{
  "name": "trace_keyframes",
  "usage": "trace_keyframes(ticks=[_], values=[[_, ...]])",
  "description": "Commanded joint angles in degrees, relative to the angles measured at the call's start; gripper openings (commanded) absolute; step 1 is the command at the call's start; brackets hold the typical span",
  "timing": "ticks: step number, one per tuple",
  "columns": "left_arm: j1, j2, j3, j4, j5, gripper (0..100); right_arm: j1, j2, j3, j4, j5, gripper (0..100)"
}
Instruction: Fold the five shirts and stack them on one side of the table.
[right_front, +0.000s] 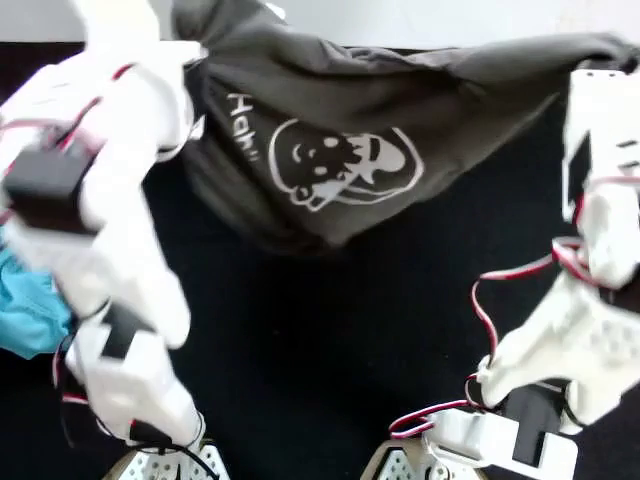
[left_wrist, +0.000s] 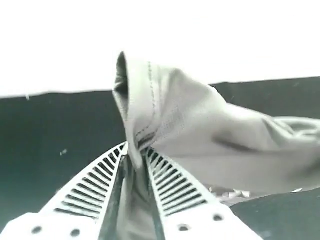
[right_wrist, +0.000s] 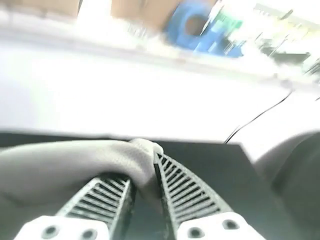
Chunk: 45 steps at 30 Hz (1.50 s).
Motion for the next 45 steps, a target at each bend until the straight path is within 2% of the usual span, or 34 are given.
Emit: trace_keyframes(ticks=[1,8,15,18,22,29,31,36,40,45], values=[[0.57,-8.75,4.35,0.0,-0.35,1,1.8,-1.98,-6.55,-0.22,0.44,0.6],[0.31,-9.8,25.71,0.09,-0.44,1,-1.36,-0.04,-1.01,12.88,0.44,0.6],[-2.07,-9.89,55.16,0.0,-1.05,1,-3.65,-0.92,29.23,12.62,0.18,0.6],[-4.97,-9.63,67.56,-0.09,-4.57,1,-5.05,-2.24,43.12,12.62,0.09,0.6],[-7.69,-9.63,84.18,-0.18,-13.1,1,-7.25,-7.43,60.44,11.56,0.26,0.6],[-8.92,-9.63,103.34,-0.18,-26.37,1,-7.87,-18.07,93.41,-1.36,2.11,0.6],[-8.92,-9.63,107.03,-0.18,-29.54,3,-7.69,-20.26,99.03,-3.56,3.96,0.6],[-8.92,-10.15,109.05,0.0,-31.82,21,-7.69,-24.48,100.7,-3.38,4.4,0.6],[-9.63,-10.24,102.55,0.26,-31.82,19,-6.9,-26.86,100.7,-3.21,4.48,0.6],[-12.79,-9.63,93.32,-0.18,-31.74,19,2.15,-27.74,100.62,-4.62,10.9,0.6]])
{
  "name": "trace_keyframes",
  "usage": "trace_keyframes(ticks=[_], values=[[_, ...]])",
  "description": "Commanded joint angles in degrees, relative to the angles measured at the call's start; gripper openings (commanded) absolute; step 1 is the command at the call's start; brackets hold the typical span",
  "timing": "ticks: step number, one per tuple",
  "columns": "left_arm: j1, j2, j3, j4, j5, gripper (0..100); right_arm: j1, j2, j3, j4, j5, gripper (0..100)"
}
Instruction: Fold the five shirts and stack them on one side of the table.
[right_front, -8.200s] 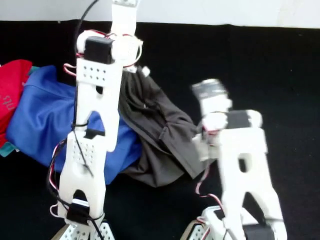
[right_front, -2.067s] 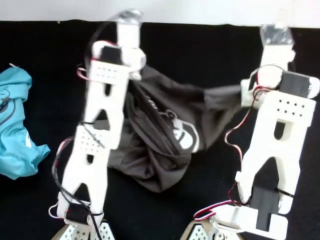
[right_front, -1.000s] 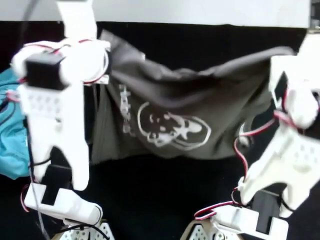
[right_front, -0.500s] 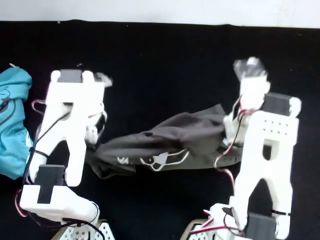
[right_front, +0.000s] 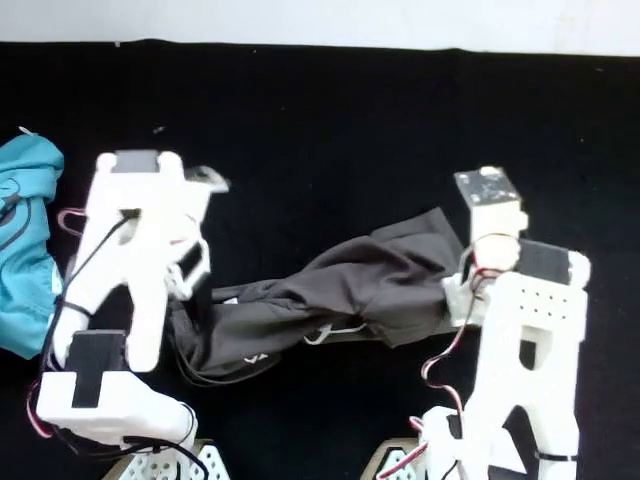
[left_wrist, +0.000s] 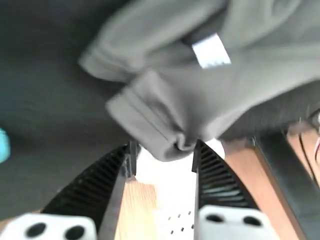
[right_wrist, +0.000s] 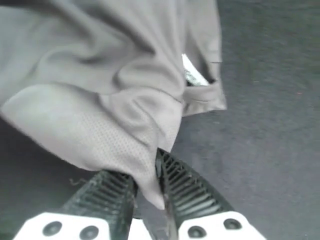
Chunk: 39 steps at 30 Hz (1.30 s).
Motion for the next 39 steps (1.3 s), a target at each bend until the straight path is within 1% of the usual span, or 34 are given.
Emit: trace_keyframes(ticks=[1,4,7,11,14,18,21,24,28,31,34,39], values=[[-1.1,-0.92,-4.53,-0.53,-0.35,19,7.52,-1.1,0.04,-1.63,4.75,0.6],[0.92,-0.92,-1.45,-4.75,-0.26,19,12.0,-1.01,0.57,-4.0,7.91,0.6],[4.0,-0.92,3.74,-9.58,-0.26,19,14.9,-1.01,0.4,-5.58,9.93,0.6],[9.01,-0.92,9.71,-13.45,-0.26,19,15.52,-0.92,0.84,-6.64,10.2,0.6],[12.53,-1.19,10.68,-12.22,-0.26,19,14.64,-0.92,0.75,-6.55,10.11,0.6],[15.78,-1.54,6.64,-5.8,0.09,19,13.05,-0.92,0.75,-6.55,10.02,0.6],[16.48,-1.45,1.1,-2.02,2.99,19,12.09,-0.92,0.75,-6.46,10.02,0.6],[16.48,-1.1,-2.07,0.0,3.16,19,11.56,-0.92,0.75,-6.46,9.93,0.6],[18.51,-1.01,0.75,0.62,1.67,19,11.56,-0.92,0.84,-6.37,9.93,0.6],[22.99,-1.1,4.35,0.62,0.79,19,11.56,-0.92,0.84,-6.37,9.93,0.6],[27.12,-1.54,5.14,0.53,0.88,19,11.56,-0.92,0.84,-6.37,9.93,0.6],[29.58,-1.01,6.81,0.62,0.7,19,11.56,-0.92,0.84,-6.37,9.93,0.6]])
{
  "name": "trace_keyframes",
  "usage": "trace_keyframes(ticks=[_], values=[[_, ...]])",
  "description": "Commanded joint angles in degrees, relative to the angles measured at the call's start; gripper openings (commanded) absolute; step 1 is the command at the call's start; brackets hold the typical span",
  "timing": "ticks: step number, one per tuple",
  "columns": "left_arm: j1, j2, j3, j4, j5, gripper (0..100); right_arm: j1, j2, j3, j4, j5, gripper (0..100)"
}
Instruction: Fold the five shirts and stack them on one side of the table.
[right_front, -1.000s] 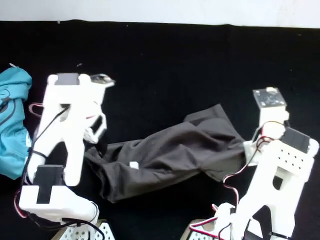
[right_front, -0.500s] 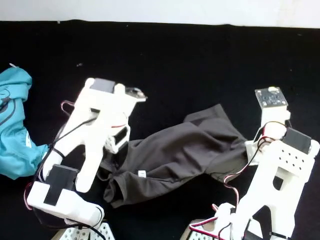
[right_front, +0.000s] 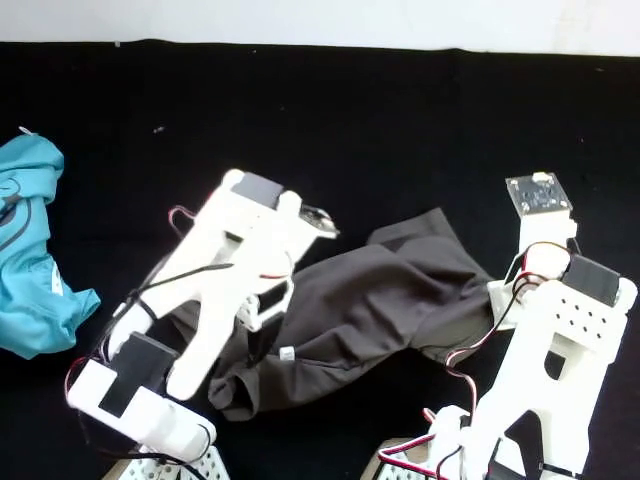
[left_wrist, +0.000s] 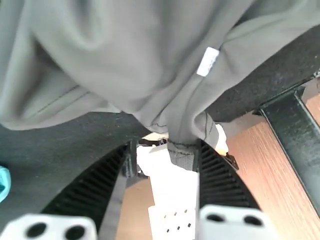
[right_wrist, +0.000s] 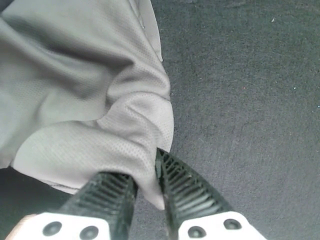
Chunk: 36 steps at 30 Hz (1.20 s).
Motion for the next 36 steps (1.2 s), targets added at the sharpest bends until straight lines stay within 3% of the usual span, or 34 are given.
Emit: trace_keyframes(ticks=[1,18,25,28,31,36], values=[[1.71,-1.01,1.71,0.7,-0.53,19,-0.4,-0.92,0.04,-0.48,0.26,0.6],[12.18,-1.01,9.71,0.26,-0.35,19,-0.48,-0.92,0.04,-0.57,0.26,0.6],[12.53,-0.92,14.46,-9.23,-0.35,19,-0.4,-0.92,0.04,-0.57,0.26,0.6],[8.75,-0.84,16.22,-15.56,-0.26,19,-0.4,-0.92,0.04,-0.57,0.26,0.6],[0.48,1.36,15.69,-22.07,-0.44,19,-0.4,-0.92,0.04,-0.57,0.26,0.6],[-12.53,14.46,5.49,-26.37,-0.35,19,-0.4,-0.92,0.04,-0.57,0.26,0.6]])
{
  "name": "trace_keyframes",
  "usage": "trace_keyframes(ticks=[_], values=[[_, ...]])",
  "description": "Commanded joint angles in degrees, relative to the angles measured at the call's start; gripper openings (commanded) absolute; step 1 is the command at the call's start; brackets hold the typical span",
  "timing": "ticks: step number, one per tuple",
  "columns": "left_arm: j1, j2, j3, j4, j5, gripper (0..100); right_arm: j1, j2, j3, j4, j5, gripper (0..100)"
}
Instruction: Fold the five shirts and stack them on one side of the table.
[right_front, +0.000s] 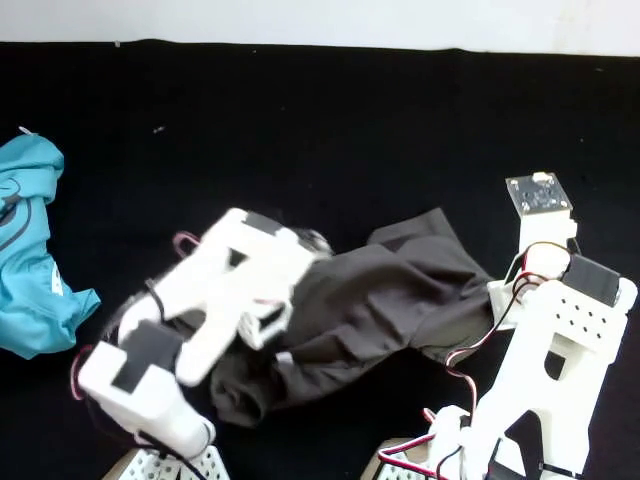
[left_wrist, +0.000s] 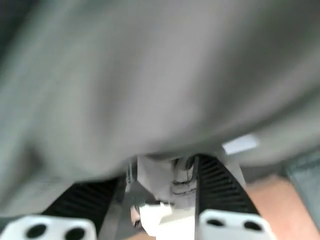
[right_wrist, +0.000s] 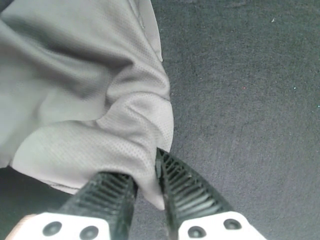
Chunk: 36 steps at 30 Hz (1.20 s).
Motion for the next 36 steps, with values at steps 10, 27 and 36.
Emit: trace_keyframes(ticks=[10,27,36], values=[[-7.43,22.46,-42.59,22.33,0.7,19,-2.42,-0.92,-0.04,-3.82,0.18,0.6],[1.1,8.31,-23.6,23.21,0.53,19,-2.86,-0.92,-0.04,-4.35,-1.93,0.6],[0.66,-4.44,-21.85,25.49,1.14,19,-2.95,-0.92,-0.04,-4.35,-1.93,0.6]])
